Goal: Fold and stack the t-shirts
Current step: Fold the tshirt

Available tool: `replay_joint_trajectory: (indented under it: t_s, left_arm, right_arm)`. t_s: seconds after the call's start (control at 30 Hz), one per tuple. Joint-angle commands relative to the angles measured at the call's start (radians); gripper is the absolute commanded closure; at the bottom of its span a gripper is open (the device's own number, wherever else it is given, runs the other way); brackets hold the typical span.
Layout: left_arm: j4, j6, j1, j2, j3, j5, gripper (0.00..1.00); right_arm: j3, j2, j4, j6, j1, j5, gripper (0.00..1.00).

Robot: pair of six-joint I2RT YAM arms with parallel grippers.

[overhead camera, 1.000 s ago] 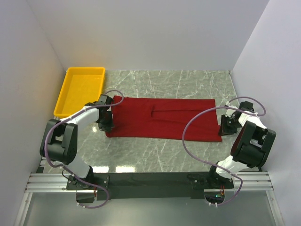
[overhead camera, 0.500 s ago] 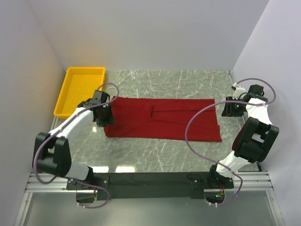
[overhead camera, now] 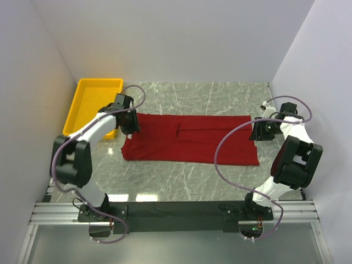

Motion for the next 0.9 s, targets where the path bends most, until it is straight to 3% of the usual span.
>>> replay_joint_trajectory:
  t_s: [0.0, 0.17, 0.73, 0.87]
  left_arm:
    - [0.039, 0.039, 0.002, 0.092, 0.093, -0.041, 0.61]
    - [0.001, 0.083, 0.000, 0.218, 0.155, -0.052, 0.63]
    - [-0.016, 0.123, -0.012, 0.341, 0.158, -0.095, 0.69]
    - [-0.017, 0.128, -0.012, 0.356, 0.168, -0.084, 0.86]
  right_arm:
    - [-0.014, 0.003, 0.039, 0.018, 0.003, -0.016, 0.52]
    - [-0.024, 0.000, 0.043, 0.017, 0.003, -0.016, 0.52]
    - [0.007, 0.043, 0.052, 0.020, 0.005, -0.052, 0.52]
    - [0.007, 0.043, 0.054, 0.023, 0.005, -0.055, 0.52]
